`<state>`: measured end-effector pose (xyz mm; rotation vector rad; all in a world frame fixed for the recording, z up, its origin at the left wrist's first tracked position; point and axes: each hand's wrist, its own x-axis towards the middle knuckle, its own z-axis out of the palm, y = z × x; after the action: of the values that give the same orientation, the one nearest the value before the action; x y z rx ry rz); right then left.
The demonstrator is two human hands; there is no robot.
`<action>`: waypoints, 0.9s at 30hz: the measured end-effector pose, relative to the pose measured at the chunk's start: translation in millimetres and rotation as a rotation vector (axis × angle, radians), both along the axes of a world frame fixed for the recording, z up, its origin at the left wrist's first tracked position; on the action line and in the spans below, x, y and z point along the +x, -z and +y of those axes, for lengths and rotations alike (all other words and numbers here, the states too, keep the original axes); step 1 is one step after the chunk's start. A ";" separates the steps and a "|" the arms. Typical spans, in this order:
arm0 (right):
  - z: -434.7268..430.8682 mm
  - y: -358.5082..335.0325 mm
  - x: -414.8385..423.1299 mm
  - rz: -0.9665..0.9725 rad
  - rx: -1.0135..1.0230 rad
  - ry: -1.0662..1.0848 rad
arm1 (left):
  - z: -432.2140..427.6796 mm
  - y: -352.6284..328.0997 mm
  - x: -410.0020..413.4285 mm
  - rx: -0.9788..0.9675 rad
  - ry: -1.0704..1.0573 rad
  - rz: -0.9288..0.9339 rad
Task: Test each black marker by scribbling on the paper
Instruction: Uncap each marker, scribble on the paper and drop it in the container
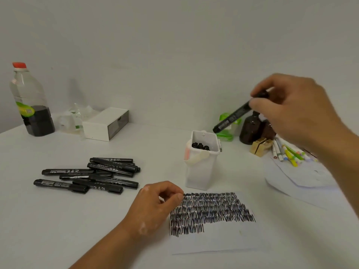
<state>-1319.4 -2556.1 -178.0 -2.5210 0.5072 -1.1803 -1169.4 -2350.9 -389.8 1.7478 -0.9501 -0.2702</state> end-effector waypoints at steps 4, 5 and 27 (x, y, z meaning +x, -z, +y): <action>-7.6 -9.0 38.9 0.332 -0.152 0.043 | 1.1 0.0 2.6 0.000 -0.002 0.010; -9.0 -6.5 47.2 0.389 -0.183 0.043 | 1.3 -0.1 3.5 -0.003 -0.003 0.010; -20.4 53.6 96.7 0.940 -0.221 -0.023 | 0.3 -0.2 4.4 -0.022 0.015 0.029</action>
<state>-1222.8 -2576.5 -231.6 -3.1548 0.5560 0.0503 -1164.9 -2350.6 -389.7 1.7135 -0.9417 -0.2931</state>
